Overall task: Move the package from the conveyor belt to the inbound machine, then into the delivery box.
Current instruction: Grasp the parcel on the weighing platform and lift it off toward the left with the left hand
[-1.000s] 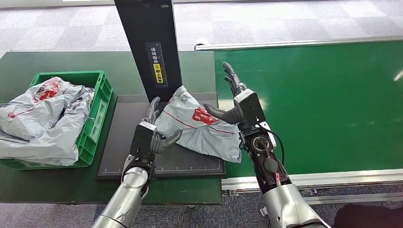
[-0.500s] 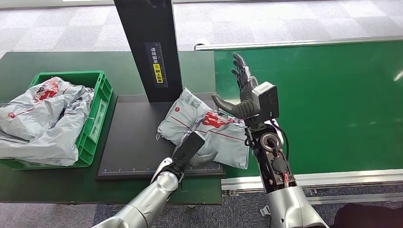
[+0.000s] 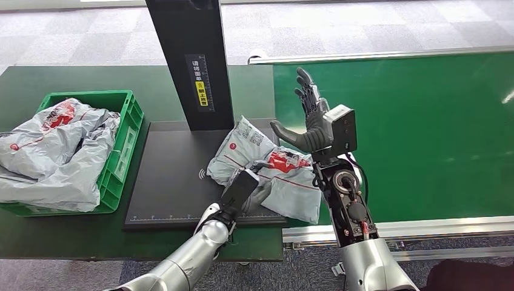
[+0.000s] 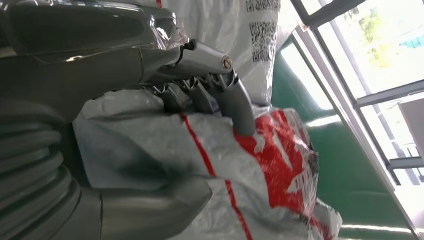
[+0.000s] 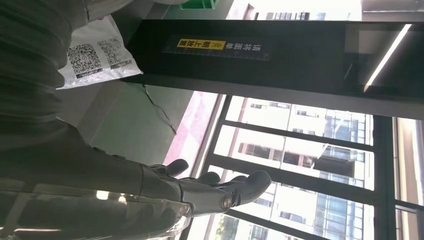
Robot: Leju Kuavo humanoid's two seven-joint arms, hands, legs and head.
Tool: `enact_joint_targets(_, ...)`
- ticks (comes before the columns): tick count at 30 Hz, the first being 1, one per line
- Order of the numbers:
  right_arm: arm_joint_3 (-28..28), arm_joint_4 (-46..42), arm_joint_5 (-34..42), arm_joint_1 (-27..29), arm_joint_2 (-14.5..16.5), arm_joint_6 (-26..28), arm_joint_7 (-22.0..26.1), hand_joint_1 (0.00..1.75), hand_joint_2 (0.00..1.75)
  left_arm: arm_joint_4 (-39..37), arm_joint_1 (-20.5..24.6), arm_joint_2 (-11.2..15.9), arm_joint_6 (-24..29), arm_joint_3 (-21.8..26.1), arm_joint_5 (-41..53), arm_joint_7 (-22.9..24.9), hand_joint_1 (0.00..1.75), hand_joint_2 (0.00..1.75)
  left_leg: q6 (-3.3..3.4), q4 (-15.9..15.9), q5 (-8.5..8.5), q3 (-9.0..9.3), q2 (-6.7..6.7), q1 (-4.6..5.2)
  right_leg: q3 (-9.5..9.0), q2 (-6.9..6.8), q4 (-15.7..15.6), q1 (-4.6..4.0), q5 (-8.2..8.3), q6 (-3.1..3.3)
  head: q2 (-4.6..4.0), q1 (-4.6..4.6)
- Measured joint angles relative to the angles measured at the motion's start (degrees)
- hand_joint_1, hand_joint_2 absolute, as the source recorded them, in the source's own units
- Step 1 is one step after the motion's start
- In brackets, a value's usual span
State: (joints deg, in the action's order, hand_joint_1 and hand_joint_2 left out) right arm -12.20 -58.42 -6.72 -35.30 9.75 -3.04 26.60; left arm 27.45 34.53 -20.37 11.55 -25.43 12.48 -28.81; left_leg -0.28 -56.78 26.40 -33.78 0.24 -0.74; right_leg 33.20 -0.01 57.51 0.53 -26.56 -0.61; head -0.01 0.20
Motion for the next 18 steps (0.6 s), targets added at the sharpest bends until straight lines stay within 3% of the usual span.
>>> enact_joint_targets(18,0.07,0.14,-0.14,-0.07,-0.32,0.16,0.37,0.0,1.75,-1.26,0.73,0.27,0.56,3.27,0.48,-0.1,1.75,1.75,0.0,0.0,0.0,0.0,0.0,0.0,0.0,0.0,0.0,0.0,0.0,0.0,0.01,-0.01)
